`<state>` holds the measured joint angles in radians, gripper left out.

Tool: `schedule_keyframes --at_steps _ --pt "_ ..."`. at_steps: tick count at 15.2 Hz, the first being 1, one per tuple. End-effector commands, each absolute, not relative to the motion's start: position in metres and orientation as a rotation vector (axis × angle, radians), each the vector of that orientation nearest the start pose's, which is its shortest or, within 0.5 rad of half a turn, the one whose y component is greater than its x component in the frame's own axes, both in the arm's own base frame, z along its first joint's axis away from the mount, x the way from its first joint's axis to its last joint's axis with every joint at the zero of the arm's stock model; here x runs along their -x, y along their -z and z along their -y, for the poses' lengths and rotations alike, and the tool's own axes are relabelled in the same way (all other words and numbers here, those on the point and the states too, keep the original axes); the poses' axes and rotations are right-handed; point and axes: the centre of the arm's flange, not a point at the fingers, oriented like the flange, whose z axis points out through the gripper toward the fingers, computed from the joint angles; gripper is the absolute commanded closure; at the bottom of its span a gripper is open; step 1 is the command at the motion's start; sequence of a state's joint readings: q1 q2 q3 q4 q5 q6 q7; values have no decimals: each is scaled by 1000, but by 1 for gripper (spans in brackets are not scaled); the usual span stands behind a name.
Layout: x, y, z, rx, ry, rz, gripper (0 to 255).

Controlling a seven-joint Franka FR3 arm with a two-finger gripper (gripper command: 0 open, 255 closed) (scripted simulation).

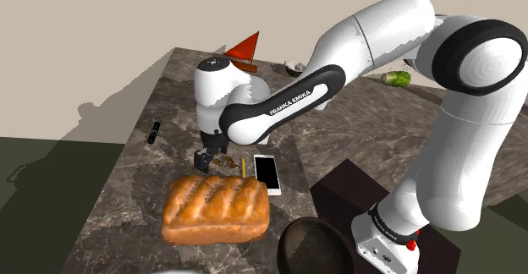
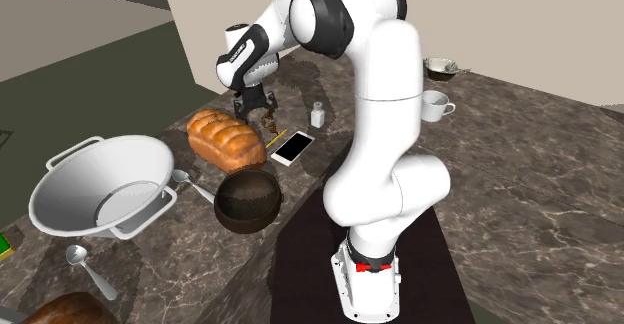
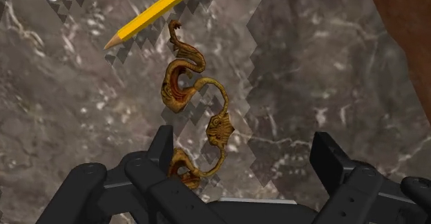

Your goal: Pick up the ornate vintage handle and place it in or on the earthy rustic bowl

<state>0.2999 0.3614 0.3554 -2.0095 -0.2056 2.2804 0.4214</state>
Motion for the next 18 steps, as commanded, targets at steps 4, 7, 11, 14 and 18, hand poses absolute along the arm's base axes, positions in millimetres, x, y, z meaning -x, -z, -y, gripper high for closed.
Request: schedule_keyframes --at_steps 4,7,11,14,18 --pt "-479 -275 -353 3145 -60 566 0" --pt "-479 -276 -353 3145 -60 566 0" --pt "-479 -276 -353 3145 -60 566 255" --pt "-479 -275 -353 3145 -60 566 255" --pt "-479 -275 -353 3145 -60 566 0"
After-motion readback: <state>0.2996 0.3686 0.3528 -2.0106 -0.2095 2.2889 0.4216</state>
